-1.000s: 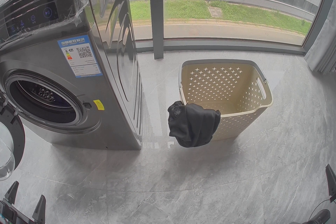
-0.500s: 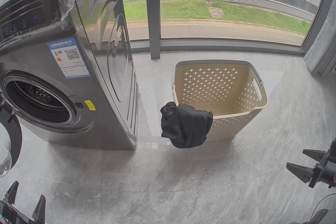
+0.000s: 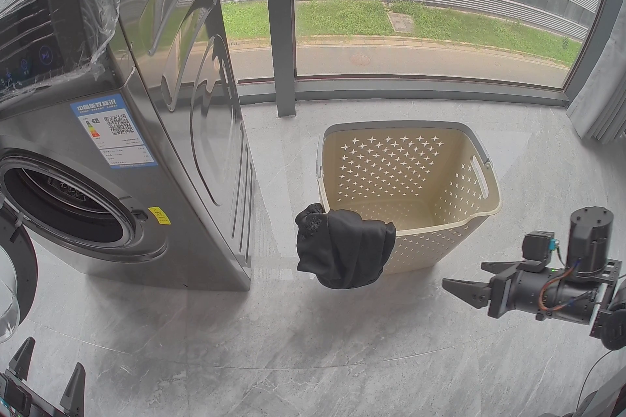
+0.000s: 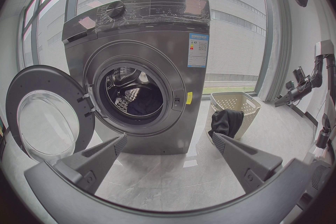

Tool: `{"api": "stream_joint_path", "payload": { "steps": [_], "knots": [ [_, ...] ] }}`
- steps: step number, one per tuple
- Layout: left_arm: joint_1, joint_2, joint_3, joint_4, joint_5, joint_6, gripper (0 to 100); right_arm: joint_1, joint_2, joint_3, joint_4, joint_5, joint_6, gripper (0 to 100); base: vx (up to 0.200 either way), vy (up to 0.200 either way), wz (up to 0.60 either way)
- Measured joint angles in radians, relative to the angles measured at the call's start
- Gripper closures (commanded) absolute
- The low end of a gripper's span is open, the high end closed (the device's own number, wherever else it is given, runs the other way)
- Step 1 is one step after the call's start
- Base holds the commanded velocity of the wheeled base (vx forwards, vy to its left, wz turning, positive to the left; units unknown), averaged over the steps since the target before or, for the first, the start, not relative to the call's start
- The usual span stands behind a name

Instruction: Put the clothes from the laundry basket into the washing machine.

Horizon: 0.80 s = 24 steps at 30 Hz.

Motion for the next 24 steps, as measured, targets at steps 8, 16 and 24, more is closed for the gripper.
{"api": "stream_joint_path", "payload": {
  "steps": [8, 16, 24],
  "knots": [
    [0.0, 0.0, 0.0, 0.0, 0.0, 0.0, 0, 0.066, 0.243, -0.094, -0.102, -0.039, 0.014, 0, 0.0, 0.0, 0.0],
    [0.0, 0.0, 0.0, 0.0, 0.0, -0.004, 0, 0.108, 0.38, -0.186, -0.111, -0.055, 0.026, 0, 0.0, 0.0, 0.0],
    [0.0, 0.0, 0.0, 0.0, 0.001, -0.006, 0, 0.113, 0.448, -0.239, -0.111, -0.089, 0.027, 0, 0.0, 0.0, 0.0]
  ]
}}
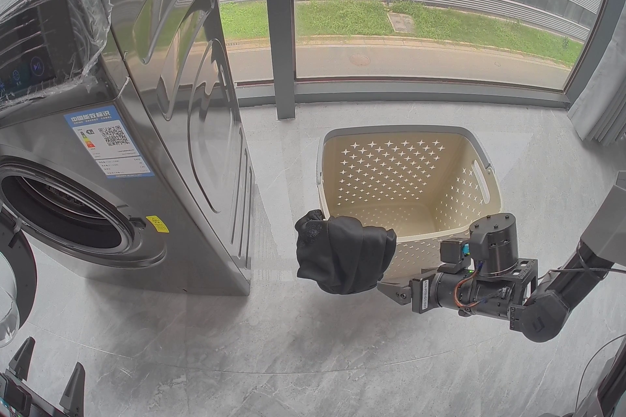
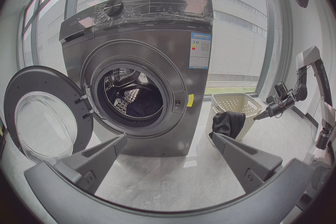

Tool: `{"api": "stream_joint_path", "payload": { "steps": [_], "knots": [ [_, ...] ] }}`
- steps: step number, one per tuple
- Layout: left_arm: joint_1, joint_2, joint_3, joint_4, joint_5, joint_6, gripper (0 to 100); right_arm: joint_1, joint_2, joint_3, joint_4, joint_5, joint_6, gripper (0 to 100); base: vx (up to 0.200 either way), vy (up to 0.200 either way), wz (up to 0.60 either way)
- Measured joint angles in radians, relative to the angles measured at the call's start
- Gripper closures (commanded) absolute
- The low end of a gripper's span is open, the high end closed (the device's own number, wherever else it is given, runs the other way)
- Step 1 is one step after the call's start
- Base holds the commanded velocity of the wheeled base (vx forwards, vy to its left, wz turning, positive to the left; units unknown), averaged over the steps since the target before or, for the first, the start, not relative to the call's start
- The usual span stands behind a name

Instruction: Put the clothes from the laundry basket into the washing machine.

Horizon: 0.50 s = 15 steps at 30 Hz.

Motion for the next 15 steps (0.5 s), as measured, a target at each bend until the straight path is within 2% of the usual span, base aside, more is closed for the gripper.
{"api": "stream_joint_path", "payload": {
  "steps": [15],
  "knots": [
    [0.0, 0.0, 0.0, 0.001, 0.0, -0.002, 0, -0.014, 0.12, -0.194, 0.003, -0.001, -0.014, 0, 0.0, 0.0, 0.0]
  ]
}}
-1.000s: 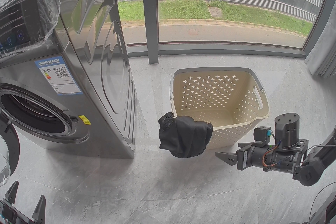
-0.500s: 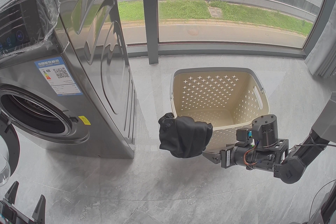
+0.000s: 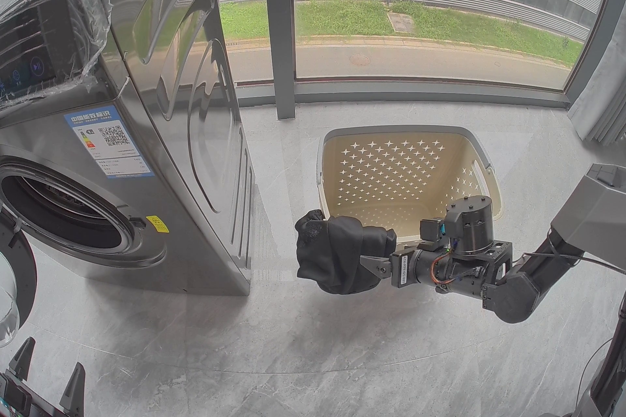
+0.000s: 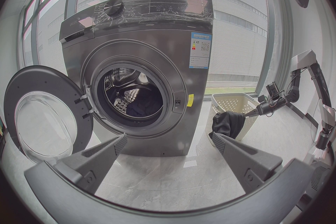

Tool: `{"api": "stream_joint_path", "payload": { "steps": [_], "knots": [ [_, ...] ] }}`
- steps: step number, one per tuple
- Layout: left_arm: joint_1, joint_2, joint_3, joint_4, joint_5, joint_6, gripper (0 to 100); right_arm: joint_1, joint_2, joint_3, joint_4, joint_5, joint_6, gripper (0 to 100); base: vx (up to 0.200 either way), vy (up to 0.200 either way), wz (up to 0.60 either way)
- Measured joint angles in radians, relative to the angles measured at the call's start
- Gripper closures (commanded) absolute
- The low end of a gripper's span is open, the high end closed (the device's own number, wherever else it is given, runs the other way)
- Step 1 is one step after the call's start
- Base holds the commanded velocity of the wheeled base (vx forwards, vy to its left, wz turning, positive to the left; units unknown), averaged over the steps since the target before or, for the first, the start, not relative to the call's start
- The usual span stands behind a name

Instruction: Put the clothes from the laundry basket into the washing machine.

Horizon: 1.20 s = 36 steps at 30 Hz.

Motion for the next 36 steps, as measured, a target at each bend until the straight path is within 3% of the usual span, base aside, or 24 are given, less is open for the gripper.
{"api": "stream_joint_path", "payload": {
  "steps": [21, 22, 36],
  "knots": [
    [-0.001, 0.0, 0.0, 0.0, -0.003, 0.0, 0, -0.022, 0.163, -0.189, -0.006, 0.01, -0.039, 0, 0.0, 0.0, 0.0],
    [-0.001, 0.0, 0.0, 0.0, -0.003, 0.0, 0, -0.022, 0.166, -0.193, -0.006, 0.01, -0.039, 100, 0.0, 0.0, 0.0],
    [-0.001, 0.0, 0.0, 0.0, -0.003, 0.0, 0, -0.026, 0.168, -0.19, 0.0, 0.014, -0.042, 100, 0.0, 0.0, 0.0]
  ]
}}
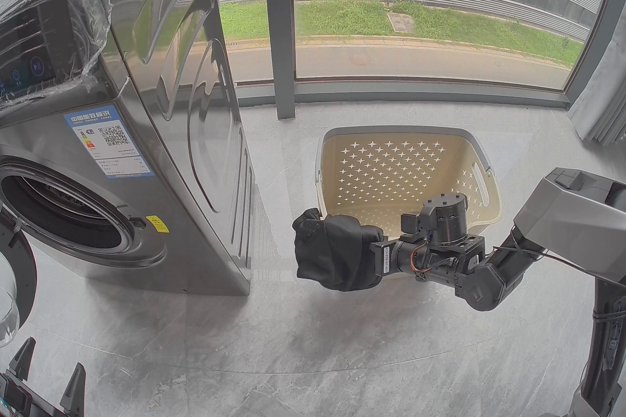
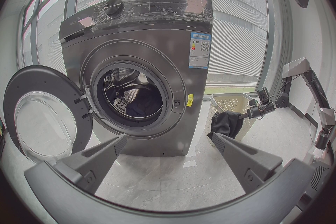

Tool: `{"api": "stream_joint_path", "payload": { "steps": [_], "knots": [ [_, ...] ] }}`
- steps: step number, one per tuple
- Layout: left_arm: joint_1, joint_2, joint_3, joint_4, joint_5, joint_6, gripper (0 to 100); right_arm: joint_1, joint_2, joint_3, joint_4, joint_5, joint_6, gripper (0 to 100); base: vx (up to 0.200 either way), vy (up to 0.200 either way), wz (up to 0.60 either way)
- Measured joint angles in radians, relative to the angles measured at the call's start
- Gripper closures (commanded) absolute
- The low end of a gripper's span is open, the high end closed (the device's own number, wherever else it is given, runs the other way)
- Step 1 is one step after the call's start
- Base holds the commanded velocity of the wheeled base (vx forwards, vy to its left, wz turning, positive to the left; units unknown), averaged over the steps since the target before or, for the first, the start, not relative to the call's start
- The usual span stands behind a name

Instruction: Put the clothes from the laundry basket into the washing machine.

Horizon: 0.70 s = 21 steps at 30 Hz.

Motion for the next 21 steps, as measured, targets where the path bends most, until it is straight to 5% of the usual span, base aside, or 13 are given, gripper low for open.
{"api": "stream_joint_path", "payload": {
  "steps": [13, 21],
  "knots": [
    [0.001, 0.0, 0.0, 0.0, 0.0, 0.0, 0, 0.04, -0.207, 0.153, -0.01, -0.005, 0.005, 100, 0.0, 0.0, 0.0],
    [0.0, 0.0, 0.0, 0.0, 0.0, 0.0, 0, 0.093, -0.341, 0.264, -0.136, -0.024, 0.011, 100, 0.0, 0.0, 0.0]
  ]
}}
